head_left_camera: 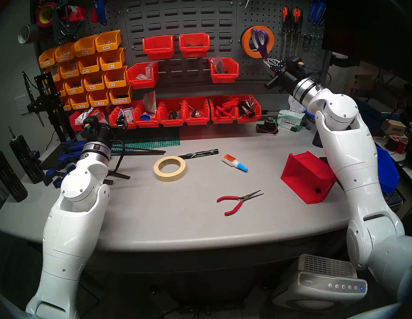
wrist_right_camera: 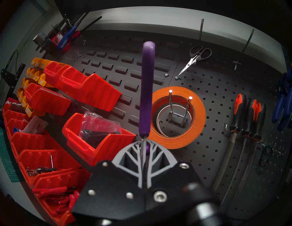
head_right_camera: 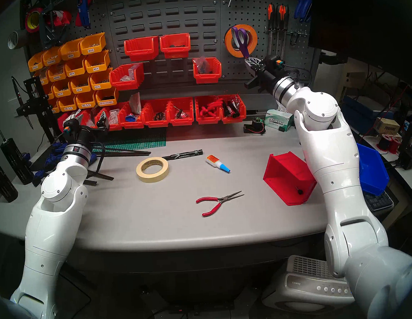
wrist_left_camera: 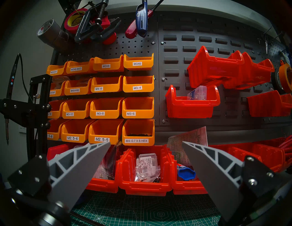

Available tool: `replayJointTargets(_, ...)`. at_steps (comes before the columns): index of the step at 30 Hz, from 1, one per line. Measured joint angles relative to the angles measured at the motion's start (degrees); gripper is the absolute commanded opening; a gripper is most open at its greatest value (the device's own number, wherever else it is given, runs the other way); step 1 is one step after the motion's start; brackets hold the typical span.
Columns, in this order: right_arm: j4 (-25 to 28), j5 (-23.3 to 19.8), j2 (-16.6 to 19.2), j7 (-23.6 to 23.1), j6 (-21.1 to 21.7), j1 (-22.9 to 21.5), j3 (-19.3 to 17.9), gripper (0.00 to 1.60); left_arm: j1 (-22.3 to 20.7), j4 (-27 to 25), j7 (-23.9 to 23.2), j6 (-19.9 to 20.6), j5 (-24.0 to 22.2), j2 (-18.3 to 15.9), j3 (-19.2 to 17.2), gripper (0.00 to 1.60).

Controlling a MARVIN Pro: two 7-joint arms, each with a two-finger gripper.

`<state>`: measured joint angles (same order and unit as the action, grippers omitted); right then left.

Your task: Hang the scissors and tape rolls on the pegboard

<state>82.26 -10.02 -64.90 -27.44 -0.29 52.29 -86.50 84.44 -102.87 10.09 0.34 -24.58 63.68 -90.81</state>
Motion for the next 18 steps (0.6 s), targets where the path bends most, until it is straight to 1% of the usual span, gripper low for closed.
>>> replayJointTargets(9,-1.99,-0.86,-0.33,-0.81,0.06,-0.82,0.06,0.00,0.00,0.00,0.00,0.00,0.00,0.00,0.00,1.60)
replayJointTargets(18,-6.76,-1.49,-0.14,-4.76,0.10,-3.36,0.57,0.00,0.00,0.01,0.00,0.00,0.00,0.00,0.00,1.60)
